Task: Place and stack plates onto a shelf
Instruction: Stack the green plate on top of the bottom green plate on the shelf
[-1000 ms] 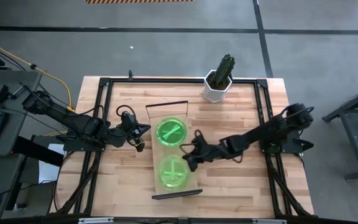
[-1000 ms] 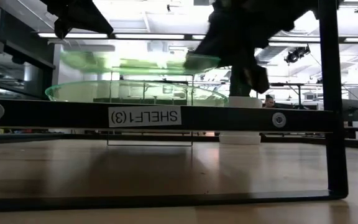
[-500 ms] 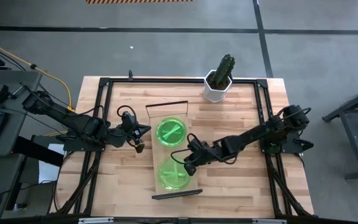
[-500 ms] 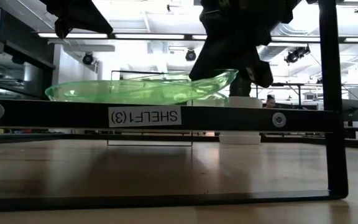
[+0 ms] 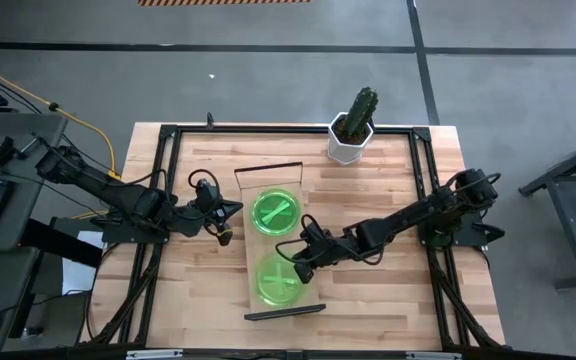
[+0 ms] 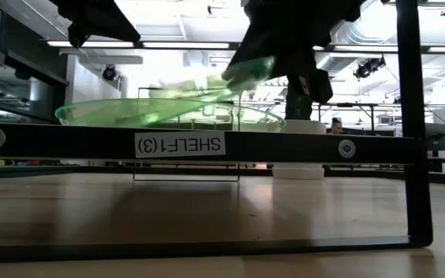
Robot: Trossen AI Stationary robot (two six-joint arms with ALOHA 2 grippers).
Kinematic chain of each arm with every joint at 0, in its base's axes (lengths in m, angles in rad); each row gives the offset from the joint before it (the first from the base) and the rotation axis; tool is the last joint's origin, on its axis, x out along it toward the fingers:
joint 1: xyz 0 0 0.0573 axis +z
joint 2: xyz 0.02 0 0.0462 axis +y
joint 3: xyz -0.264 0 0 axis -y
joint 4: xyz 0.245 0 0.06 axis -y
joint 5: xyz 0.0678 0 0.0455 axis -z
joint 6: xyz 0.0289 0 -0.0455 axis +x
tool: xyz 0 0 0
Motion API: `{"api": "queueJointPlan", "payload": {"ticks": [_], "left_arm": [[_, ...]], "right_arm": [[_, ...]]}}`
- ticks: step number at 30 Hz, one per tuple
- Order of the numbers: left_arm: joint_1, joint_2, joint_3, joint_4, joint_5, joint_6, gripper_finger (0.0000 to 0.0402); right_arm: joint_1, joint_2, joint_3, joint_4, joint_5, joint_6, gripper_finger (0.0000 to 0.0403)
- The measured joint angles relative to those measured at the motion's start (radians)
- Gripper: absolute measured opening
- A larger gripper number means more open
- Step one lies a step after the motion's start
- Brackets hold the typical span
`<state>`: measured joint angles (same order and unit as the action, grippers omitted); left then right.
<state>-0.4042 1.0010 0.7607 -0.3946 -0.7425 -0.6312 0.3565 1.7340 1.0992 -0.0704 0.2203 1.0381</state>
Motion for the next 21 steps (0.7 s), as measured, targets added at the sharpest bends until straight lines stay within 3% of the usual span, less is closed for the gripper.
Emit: {"api": "queueJointPlan", "payload": {"ticks": [10,16,21], "left_arm": [[0.000,0.000,0.000,0.000,0.000,0.014,0.0000],[0.000,0.000,0.000,0.000,0.000,0.014,0.0000],[0.000,0.000,0.000,0.000,0.000,0.014,0.0000]], "right_arm": [[0.000,-0.001,0.000,0.000,-0.060,-0.071,0.0162],[-0.002,-0.005,0.000,0.025,-0.168,-0.134,0.0181],[-0.002,-0.006,-0.001,-0.044,-0.179,-0.156,0.0181]]}}
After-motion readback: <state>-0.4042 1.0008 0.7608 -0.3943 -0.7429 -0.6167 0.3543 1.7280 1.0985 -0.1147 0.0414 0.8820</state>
